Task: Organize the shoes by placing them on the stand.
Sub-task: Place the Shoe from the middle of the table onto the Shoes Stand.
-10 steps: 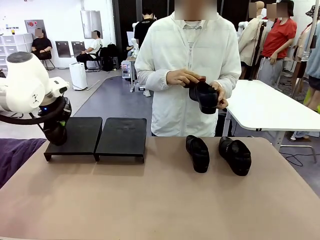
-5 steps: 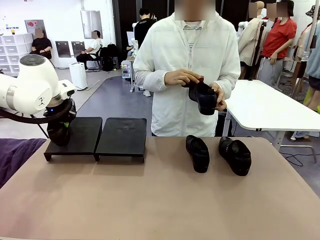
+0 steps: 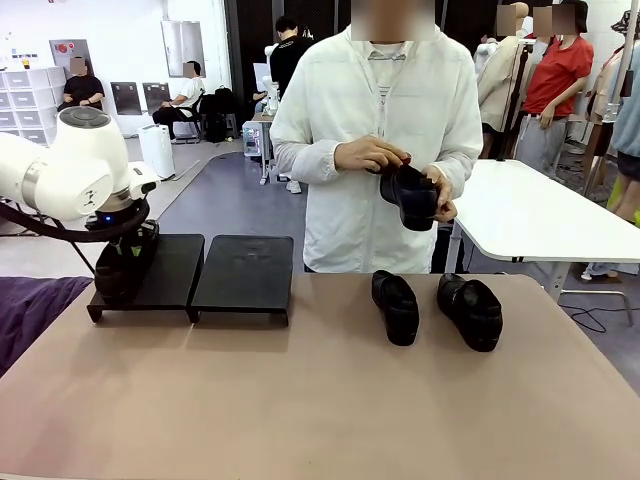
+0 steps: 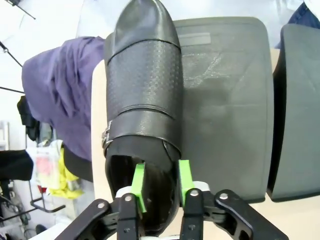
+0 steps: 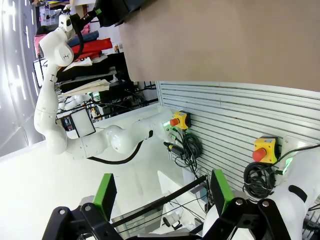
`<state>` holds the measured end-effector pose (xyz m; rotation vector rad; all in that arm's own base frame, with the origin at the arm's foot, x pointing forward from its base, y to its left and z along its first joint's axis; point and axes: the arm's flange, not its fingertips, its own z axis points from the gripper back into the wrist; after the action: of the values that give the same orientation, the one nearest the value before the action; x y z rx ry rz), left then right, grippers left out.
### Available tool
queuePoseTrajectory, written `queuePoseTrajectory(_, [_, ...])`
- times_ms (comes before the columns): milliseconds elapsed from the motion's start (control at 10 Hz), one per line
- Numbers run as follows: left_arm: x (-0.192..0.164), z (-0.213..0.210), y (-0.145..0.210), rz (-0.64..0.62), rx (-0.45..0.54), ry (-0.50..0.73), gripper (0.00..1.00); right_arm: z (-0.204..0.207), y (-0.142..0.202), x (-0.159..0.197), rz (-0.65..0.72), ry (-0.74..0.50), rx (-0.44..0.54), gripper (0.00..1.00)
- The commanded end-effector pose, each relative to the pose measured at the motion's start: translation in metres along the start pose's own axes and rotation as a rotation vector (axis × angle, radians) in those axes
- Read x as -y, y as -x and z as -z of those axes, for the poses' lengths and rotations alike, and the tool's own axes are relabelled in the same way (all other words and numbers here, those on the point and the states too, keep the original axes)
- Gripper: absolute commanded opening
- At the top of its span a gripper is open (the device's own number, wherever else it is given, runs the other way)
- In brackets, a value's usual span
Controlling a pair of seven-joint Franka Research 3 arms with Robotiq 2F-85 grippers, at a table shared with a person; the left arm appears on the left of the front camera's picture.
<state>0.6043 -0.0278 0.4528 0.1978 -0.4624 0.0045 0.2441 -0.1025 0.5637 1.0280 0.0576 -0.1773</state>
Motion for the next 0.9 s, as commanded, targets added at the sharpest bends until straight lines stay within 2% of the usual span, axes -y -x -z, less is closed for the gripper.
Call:
queuePoseTrajectory(0, [-0.001, -0.011, 0.003, -0.026, 0.008, -0.052, 1.00, -0.003, 0.002, 0.001, -0.020, 0.008, -0.008, 1.00])
queuePoseTrajectory(200, [-0.001, -0.051, 0.018, 0.009, 0.014, -0.014, 1.00, -0.003, 0.002, 0.001, -0.020, 0.008, -0.008, 1.00])
queuePoseTrajectory(300, [0.000, -0.084, 0.030, 0.078, -0.037, 0.016, 1.00, -0.003, 0.002, 0.001, -0.020, 0.008, -0.008, 1.00])
queuePoseTrajectory(400, [-0.002, -0.116, 0.042, 0.081, -0.099, 0.038, 1.00, -0.003, 0.002, 0.001, -0.020, 0.008, -0.008, 1.00])
queuePoseTrajectory(500, [-0.010, -0.156, 0.065, 0.179, -0.120, 0.146, 1.00, -0.003, 0.002, 0.001, -0.020, 0.008, -0.008, 1.00])
queuePoseTrajectory(600, [-0.020, -0.181, 0.082, 0.267, -0.141, 0.311, 1.00, -0.003, 0.002, 0.001, -0.020, 0.008, -0.008, 1.00])
queuePoseTrajectory(700, [-0.036, -0.207, 0.113, 0.424, -0.084, 0.413, 1.00, -0.003, 0.002, 0.001, -0.020, 0.008, -0.008, 1.00])
queuePoseTrajectory(800, [-0.060, -0.225, 0.152, 0.411, -0.040, 0.488, 1.00, -0.003, 0.002, 0.001, -0.020, 0.008, -0.008, 1.00])
